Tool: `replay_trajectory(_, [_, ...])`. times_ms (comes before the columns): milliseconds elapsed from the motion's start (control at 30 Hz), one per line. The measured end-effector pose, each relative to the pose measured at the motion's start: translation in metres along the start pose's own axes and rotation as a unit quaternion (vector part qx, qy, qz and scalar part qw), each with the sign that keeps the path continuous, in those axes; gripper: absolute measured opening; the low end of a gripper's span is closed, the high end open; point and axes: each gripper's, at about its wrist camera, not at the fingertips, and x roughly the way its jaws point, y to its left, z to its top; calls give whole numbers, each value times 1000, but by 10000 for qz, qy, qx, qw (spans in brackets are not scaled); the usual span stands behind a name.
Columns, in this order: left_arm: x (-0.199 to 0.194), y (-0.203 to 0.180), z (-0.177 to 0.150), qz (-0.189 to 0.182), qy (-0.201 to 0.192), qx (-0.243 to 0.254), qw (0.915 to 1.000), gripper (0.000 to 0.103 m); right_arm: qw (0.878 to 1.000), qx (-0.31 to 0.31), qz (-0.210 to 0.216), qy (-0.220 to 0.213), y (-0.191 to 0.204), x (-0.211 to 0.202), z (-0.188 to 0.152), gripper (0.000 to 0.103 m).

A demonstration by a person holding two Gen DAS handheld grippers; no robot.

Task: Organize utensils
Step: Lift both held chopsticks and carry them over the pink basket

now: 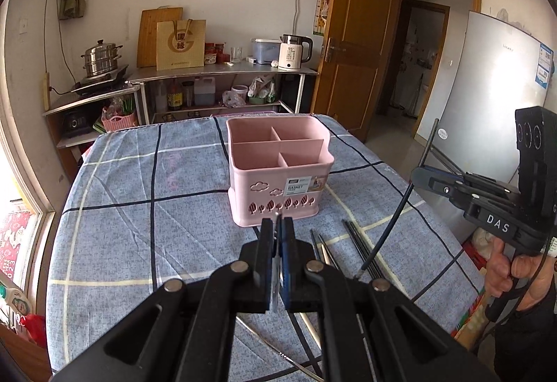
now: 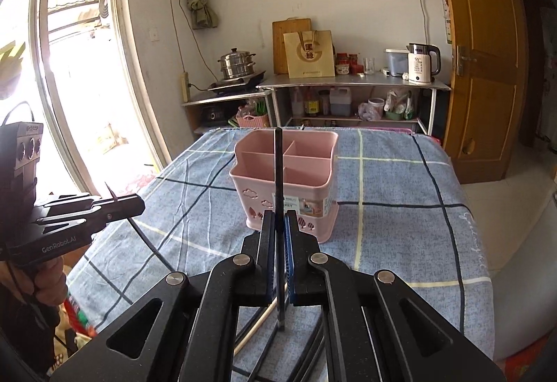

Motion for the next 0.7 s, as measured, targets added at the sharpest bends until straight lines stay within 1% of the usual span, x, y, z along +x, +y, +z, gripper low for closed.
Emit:
replay_trajectory(167, [5,0,7,-19,17,-16,10000,5,10000,-22,13,-96,1,-5,7,5])
replay_trajectory(433, [21,4,16,-113,155,-107,9998,5,9999,2,82,-93,-3,1,13,5])
replay_trajectory(567, [23,4,28,-156,97,-118,9998,5,9998,-40,119,-165,-1,5,22,5])
replay_trajectory(700, [20,6,48,-197,-66,-125,9997,5,9993,-92,132,-337,2,5,38,5])
